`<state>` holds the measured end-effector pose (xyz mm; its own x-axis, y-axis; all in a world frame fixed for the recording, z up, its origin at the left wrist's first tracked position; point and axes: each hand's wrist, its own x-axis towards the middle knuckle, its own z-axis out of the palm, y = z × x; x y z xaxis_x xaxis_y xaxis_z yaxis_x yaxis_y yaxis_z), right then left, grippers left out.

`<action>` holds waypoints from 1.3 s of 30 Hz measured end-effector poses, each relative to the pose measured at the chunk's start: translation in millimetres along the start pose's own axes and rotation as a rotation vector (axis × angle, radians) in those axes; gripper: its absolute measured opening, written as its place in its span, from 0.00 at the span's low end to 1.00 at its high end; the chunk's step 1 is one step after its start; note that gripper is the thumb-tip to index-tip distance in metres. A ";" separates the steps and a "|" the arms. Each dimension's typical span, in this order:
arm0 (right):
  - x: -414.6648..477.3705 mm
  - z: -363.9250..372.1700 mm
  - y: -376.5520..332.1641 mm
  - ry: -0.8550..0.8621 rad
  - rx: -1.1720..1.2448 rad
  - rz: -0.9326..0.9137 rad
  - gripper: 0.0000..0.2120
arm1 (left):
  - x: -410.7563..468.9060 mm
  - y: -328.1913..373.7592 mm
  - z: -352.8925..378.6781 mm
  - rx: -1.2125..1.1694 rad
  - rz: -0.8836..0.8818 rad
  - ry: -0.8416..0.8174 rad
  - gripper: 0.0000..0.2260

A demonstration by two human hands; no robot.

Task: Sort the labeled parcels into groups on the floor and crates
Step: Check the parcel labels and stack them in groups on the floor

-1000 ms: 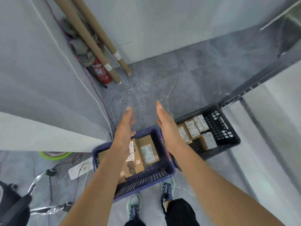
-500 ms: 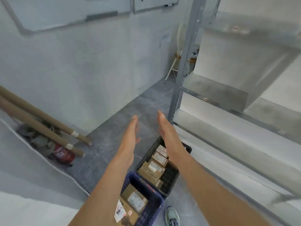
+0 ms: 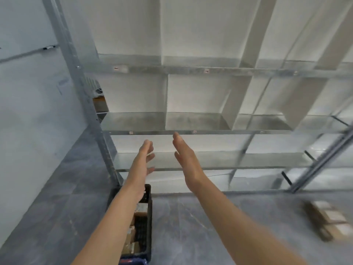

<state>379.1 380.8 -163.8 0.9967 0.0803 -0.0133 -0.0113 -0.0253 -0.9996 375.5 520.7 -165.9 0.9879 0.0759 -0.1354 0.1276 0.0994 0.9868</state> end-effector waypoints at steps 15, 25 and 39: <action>-98.7 -304.6 24.2 0.516 0.141 -0.002 0.34 | -37.7 -30.3 321.7 0.133 -0.093 -0.497 0.20; -213.9 -489.4 57.3 0.834 0.231 0.038 0.35 | -109.1 -82.4 537.8 0.268 -0.130 -0.862 0.23; -273.7 -662.1 119.6 1.225 0.392 0.106 0.12 | -132.8 -170.2 761.7 0.418 -0.265 -1.206 0.17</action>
<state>158.3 -303.9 -263.6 0.4109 -0.8707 -0.2704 0.0901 0.3339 -0.9383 289.9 -262.0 -248.5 0.3573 -0.8532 -0.3800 0.1317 -0.3568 0.9249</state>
